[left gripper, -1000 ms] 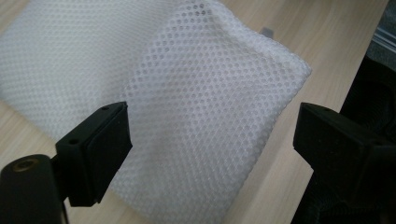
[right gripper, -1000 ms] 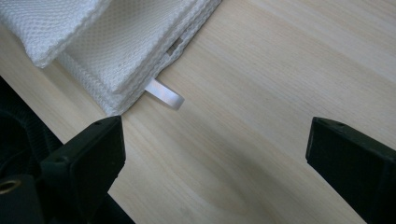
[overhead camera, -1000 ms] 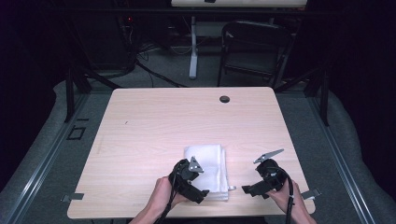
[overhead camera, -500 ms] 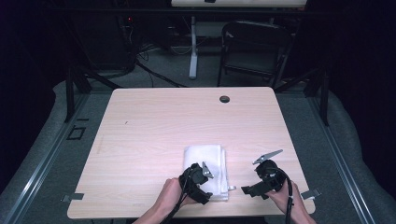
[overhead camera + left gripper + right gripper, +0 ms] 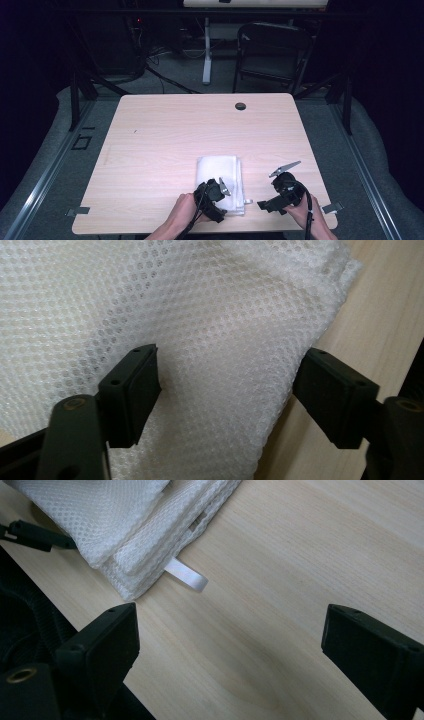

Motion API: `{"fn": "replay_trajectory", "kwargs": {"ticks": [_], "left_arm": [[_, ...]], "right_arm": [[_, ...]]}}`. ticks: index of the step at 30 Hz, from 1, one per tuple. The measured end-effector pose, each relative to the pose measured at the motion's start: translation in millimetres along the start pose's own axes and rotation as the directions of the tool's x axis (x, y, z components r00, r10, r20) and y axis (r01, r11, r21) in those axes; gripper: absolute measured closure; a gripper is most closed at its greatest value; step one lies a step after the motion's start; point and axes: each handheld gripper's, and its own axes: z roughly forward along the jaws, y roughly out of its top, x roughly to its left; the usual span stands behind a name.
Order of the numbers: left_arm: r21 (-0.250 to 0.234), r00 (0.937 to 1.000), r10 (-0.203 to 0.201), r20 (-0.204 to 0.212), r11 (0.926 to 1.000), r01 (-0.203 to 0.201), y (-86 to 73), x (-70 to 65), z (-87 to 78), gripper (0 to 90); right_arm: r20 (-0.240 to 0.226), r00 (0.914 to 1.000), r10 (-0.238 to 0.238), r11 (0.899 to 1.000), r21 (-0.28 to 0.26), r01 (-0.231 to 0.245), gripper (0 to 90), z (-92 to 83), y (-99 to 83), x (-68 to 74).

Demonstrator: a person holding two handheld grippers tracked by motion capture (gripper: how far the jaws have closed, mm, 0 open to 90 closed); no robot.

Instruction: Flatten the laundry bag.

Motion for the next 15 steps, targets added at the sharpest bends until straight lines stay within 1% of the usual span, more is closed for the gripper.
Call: {"fn": "replay_trajectory", "kwargs": {"ticks": [1, 2, 3, 4, 5, 6, 7, 8, 9, 10, 11, 15], "left_arm": [[-0.011, 0.9999, -0.007, 0.007, 0.9999, 0.007, -0.8, 2.0, -0.6, 29.1], [-0.019, 0.9996, -0.022, 0.019, 0.9996, 0.022, -1.6, 4.1, -1.3, 30.6], [-0.02, 0.9995, -0.022, 0.022, 0.9995, 0.023, -2.1, 5.9, -1.8, 32.1], [-0.024, 0.9995, -0.023, 0.023, 0.9994, 0.023, -2.5, 6.6, -2.2, 34.0], [-0.025, 0.9994, -0.025, 0.025, 0.9994, 0.025, -2.7, 7.3, -2.6, 35.4], [-0.024, 0.9995, -0.024, 0.021, 0.9994, 0.025, -3.0, 7.4, -2.8, 36.8], [-0.024, 0.9996, -0.025, 0.016, 0.9994, 0.026, -3.1, 7.4, -2.9, 39.2], [-0.025, 0.9995, -0.029, 0.012, 0.9992, 0.029, -3.3, 7.5, -3.1, 40.8], [-0.028, 0.9996, -0.028, 0.009, 0.9992, 0.028, -3.4, 8.3, -3.0, 43.7], [-0.032, 0.9995, -0.029, 0.013, 0.9991, 0.029, -3.6, 9.1, -2.7, 43.7], [-0.034, 0.9995, -0.032, 0.006, 0.9989, 0.032, -3.8, 9.7, -2.8, 45.1], [-0.038, 0.9994, -0.035, -0.005, 0.9987, 0.035, -4.8, 11.0, -3.4, 53.4]], "right_arm": [[-0.011, 0.9998, 0.016, 1.0, -0.01, -0.016, 8.1, 0.7, 0.0, 1.2], [-0.014, 0.9997, 0.019, 1.0, -0.014, -0.02, 8.1, 1.2, -0.1, 1.2], [-0.016, 0.9997, 0.02, 1.0, -0.015, -0.02, 8.2, 1.4, -0.1, 1.1], [0.006, 1.0, -0.003, 1.0, 0.009, 0.003, 8.2, 0.5, 0.2, -0.2], [-0.006, 0.9999, 0.01, 1.0, -0.001, -0.01, 8.2, 1.5, 0.2, 0.8], [-0.013, 0.9997, 0.022, 1.0, -0.012, -0.022, 8.2, 2.2, 0.1, 1.9], [-0.004, 1.0, 0.008, 1.0, -0.001, -0.008, 8.2, 1.8, 0.4, 1.9], [-0.004, 0.9999, 0.013, 1.0, -0.002, -0.013, 8.3, 1.8, 0.8, 3.1], [-0.002, 1.0, -0.005, 1.0, -0.002, 0.005, 8.5, 2.0, 1.2, 3.6], [-0.002, 1.0, -0.005, 1.0, -0.002, 0.005, 8.5, 2.0, 1.2, 3.6], [-0.002, 1.0, -0.009, 1.0, -0.002, 0.009, 8.6, 2.2, 1.5, 4.1], [-0.007, 0.9999, -0.011, 1.0, -0.001, 0.011, 8.9, 3.2, 1.9, 5.8]]}}
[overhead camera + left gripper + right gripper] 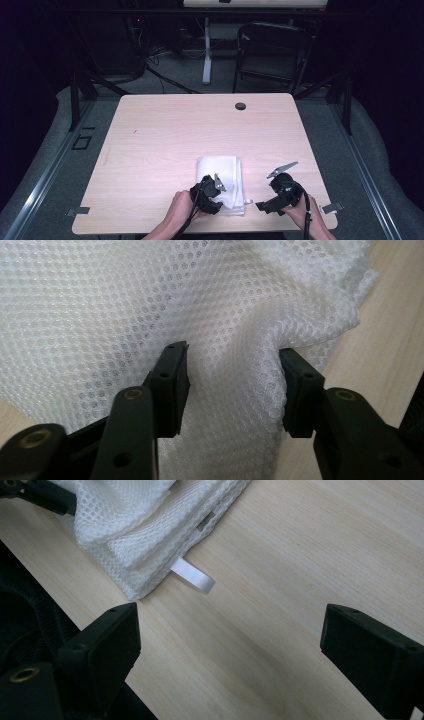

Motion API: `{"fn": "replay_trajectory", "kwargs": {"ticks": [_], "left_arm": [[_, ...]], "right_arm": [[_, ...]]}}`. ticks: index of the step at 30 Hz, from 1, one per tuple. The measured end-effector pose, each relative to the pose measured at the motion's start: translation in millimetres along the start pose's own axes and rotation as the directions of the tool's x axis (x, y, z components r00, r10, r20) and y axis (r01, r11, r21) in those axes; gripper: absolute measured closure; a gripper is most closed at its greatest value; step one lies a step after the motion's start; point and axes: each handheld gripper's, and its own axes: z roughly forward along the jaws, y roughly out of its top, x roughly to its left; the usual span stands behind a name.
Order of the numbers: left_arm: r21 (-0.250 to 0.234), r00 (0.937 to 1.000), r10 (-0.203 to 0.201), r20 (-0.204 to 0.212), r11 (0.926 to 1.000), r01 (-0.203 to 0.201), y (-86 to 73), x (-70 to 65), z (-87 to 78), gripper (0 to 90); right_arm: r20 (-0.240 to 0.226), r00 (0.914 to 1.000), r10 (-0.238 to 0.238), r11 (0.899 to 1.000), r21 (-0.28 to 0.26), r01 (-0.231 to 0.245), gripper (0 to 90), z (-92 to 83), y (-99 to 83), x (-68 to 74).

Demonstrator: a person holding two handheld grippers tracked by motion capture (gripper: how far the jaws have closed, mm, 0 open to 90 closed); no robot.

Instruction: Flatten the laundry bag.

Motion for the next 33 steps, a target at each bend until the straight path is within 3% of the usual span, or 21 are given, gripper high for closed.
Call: {"fn": "replay_trajectory", "kwargs": {"ticks": [5, 12, 16, 26, 33], "left_arm": [[-0.013, 0.9998, -0.013, 0.016, 0.9998, 0.014, -1.6, 2.6, -0.5, 63.4], [-0.016, 1.0, -0.003, 0.008, 0.9999, 0.003, -1.2, 1.4, -1.0, 68.3], [-0.014, 1.0, 0.004, 0.0, 0.9999, -0.004, -0.9, 0.8, -1.6, 70.8], [-0.037, 1.0, -0.002, 0.001, 0.9993, 0.002, -1.7, 3.4, -7.6, 80.0], [-0.061, 0.9998, -0.007, -0.016, 0.9981, 0.006, -1.8, 3.6, -12.2, 82.6]], "right_arm": [[0.007, 0.9999, -0.008, 1.0, 0.011, 0.008, 10.0, 0.5, 0.7, 0.1], [0.001, 0.9999, 0.01, 1.0, -0.008, -0.01, 10.9, 0.5, 0.5, 1.3], [0.025, 0.9996, -0.014, 1.0, 0.005, 0.014, 11.6, -0.3, 0.6, 1.3], [0.02, 0.9994, -0.027, 1.0, -0.003, 0.027, 14.5, 2.3, 2.3, 4.1], [0.041, 0.9974, -0.058, 0.998, -0.001, 0.058, 26.9, 5.5, 6.5, 10.6]]}}
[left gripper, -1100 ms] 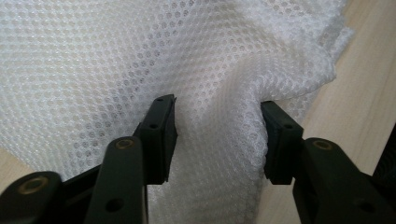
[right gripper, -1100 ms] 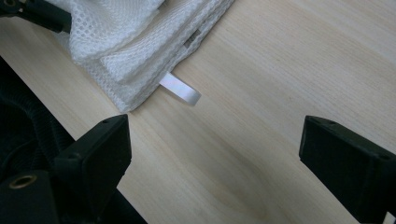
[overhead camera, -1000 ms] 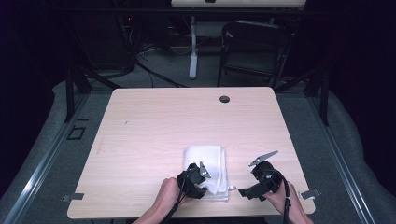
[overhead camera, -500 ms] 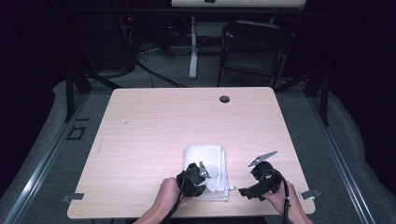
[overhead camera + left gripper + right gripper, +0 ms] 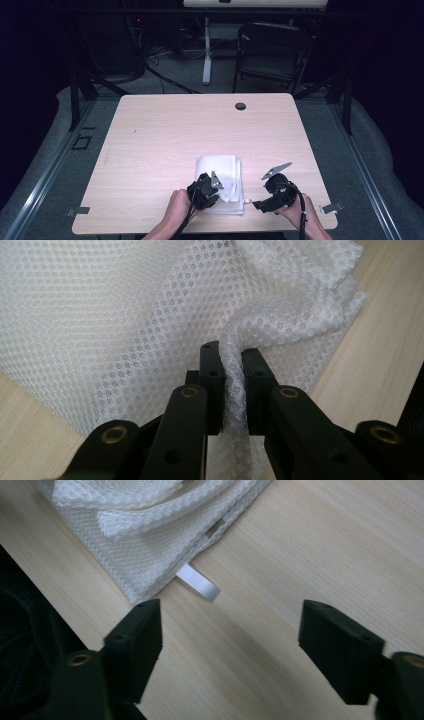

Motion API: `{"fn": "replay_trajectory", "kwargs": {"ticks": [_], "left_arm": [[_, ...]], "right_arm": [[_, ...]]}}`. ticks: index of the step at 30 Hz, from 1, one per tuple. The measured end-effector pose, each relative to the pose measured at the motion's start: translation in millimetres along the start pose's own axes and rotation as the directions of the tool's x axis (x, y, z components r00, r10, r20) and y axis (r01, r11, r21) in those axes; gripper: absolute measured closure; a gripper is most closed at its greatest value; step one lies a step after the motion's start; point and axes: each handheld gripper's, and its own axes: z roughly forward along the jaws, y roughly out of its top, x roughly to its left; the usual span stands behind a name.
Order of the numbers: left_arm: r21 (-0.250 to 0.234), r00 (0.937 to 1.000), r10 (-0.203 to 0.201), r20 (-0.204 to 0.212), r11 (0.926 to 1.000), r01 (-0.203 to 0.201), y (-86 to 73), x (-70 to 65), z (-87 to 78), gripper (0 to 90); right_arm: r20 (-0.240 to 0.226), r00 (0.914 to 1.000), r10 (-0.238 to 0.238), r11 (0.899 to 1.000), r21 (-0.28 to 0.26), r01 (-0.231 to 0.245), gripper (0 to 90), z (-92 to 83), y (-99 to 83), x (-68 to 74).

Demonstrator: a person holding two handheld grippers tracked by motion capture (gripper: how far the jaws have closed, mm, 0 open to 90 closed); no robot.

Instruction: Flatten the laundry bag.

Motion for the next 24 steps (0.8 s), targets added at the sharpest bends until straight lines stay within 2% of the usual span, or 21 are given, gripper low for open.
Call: {"fn": "replay_trajectory", "kwargs": {"ticks": [2, 3, 4, 7, 8, 9, 13, 16, 19, 20, 23, 24], "left_arm": [[-0.011, 1.0, -0.003, -0.005, 0.9999, 0.003, -0.1, 0.4, -1.3, 82.5], [-0.018, 1.0, -0.006, -0.003, 0.9998, 0.006, -0.3, 0.8, -2.1, 82.5], [-0.019, 1.0, -0.008, 0.002, 0.9998, 0.008, -0.3, 1.6, -3.0, 82.5], [-0.028, 0.9998, -0.019, 0.008, 0.9994, 0.019, -0.7, 2.4, -3.5, 82.4], [-0.029, 0.9998, -0.021, 0.008, 0.9994, 0.021, -0.7, 2.5, -3.6, 82.4], [-0.035, 0.9996, -0.025, 0.01, 0.9991, 0.026, -0.8, 2.6, -3.8, 82.4], [-0.052, 0.9992, -0.04, 0.006, 0.9978, 0.04, -0.8, 2.6, -5.1, 82.4], [-0.064, 0.9988, -0.049, 0.007, 0.9967, 0.049, -1.2, 2.9, -6.5, 82.4], [-0.076, 0.9988, -0.048, -0.008, 0.9959, 0.048, -1.1, 1.7, -7.9, 82.4], [-0.08, 0.9987, -0.049, -0.01, 0.9956, 0.048, -1.2, 1.4, -8.4, 82.4], [-0.084, 0.9986, -0.052, -0.012, 0.9952, 0.051, -1.6, 1.5, -8.5, 82.5], [-0.083, 0.9986, -0.052, -0.013, 0.9953, 0.05, -1.7, 1.7, -8.8, 82.5]], "right_arm": [[0.01, 0.9998, -0.016, 1.0, -0.009, 0.017, 35.6, 0.8, 3.2, 3.8], [0.01, 0.9998, -0.016, 1.0, -0.009, 0.017, 35.6, 0.8, 3.2, 3.8], [0.0, 0.9997, -0.023, 1.0, -0.007, 0.023, 39.4, 0.6, 4.5, 5.0], [-0.003, 0.9994, -0.035, 0.999, -0.012, 0.035, 53.6, 1.8, 8.0, 9.7], [-0.009, 0.999, -0.044, 0.999, -0.022, 0.044, 62.8, 1.1, 10.0, 12.1], [-0.009, 0.999, -0.044, 0.999, -0.022, 0.044, 62.8, 1.1, 10.0, 12.1], [-0.03, 0.9965, -0.079, 0.997, -0.021, 0.078, 79.2, 5.5, 17.1, 17.9], [-0.015, 0.9957, -0.091, 0.996, -0.026, 0.091, 81.1, 9.1, 19.9, 20.5], [-0.023, 0.9956, -0.091, 0.995, -0.051, 0.089, 84.5, 13.3, 24.5, 24.2], [-0.027, 0.9933, -0.112, 0.993, -0.043, 0.111, 85.2, 14.3, 27.4, 24.7], [-0.037, 0.9914, -0.126, 0.991, -0.047, 0.124, 87.7, 21.9, 34.5, 30.9], [-0.058, 0.9886, -0.139, 0.99, -0.027, 0.138, 88.5, 29.1, 37.8, 34.2]]}}
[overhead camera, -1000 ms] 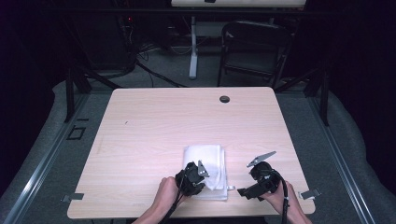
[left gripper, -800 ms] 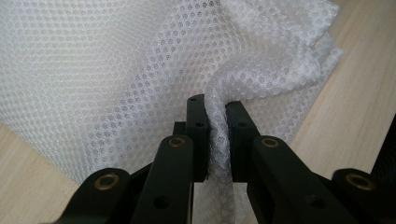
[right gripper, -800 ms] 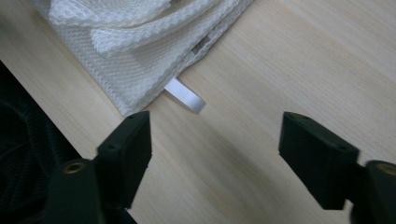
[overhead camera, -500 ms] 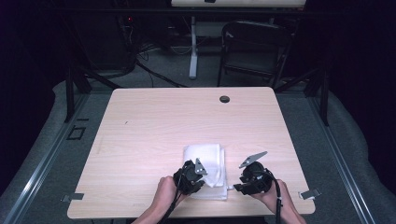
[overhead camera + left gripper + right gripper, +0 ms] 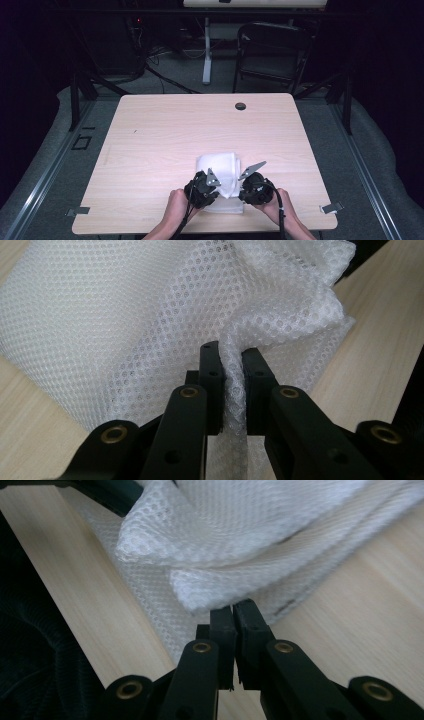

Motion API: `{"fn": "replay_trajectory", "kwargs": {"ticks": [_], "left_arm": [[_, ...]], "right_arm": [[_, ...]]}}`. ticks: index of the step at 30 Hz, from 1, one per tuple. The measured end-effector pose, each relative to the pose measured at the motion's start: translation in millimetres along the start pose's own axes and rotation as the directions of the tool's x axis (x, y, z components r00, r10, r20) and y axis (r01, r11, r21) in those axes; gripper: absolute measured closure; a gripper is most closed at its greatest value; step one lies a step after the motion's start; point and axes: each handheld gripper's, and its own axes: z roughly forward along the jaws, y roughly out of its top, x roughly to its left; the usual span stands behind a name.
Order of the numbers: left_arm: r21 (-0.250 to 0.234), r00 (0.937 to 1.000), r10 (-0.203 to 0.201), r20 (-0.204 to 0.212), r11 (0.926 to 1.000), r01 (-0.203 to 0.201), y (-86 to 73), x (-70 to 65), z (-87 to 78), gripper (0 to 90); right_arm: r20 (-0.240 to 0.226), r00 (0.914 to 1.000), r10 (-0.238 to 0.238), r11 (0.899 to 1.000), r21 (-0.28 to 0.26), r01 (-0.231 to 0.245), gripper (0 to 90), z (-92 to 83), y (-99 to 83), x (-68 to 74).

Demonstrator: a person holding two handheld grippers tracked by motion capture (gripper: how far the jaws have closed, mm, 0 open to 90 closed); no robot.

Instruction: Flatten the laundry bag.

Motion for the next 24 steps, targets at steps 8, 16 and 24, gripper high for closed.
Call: {"fn": "replay_trajectory", "kwargs": {"ticks": [8, 16, 24], "left_arm": [[-0.017, 1.0, -0.01, -0.001, 0.9998, 0.01, -0.8, 1.9, -3.9, 82.6], [-0.031, 0.9999, -0.012, 0.003, 0.9995, 0.012, -0.1, 4.2, -7.7, 82.3], [-0.046, 0.9989, -0.042, 0.022, 0.998, 0.043, -3.8, 10.7, -17.5, 82.0]], "right_arm": [[-0.02, 0.9997, 0.011, 0.999, 0.053, -0.01, 90.0, 19.9, -0.5, 3.2], [-0.028, 0.9994, 0.02, 0.998, 0.061, -0.018, 90.0, 24.7, -6.4, -3.9], [-0.016, 0.9998, 0.015, 0.998, 0.061, -0.014, 90.0, 25.0, -5.8, -1.3]]}}
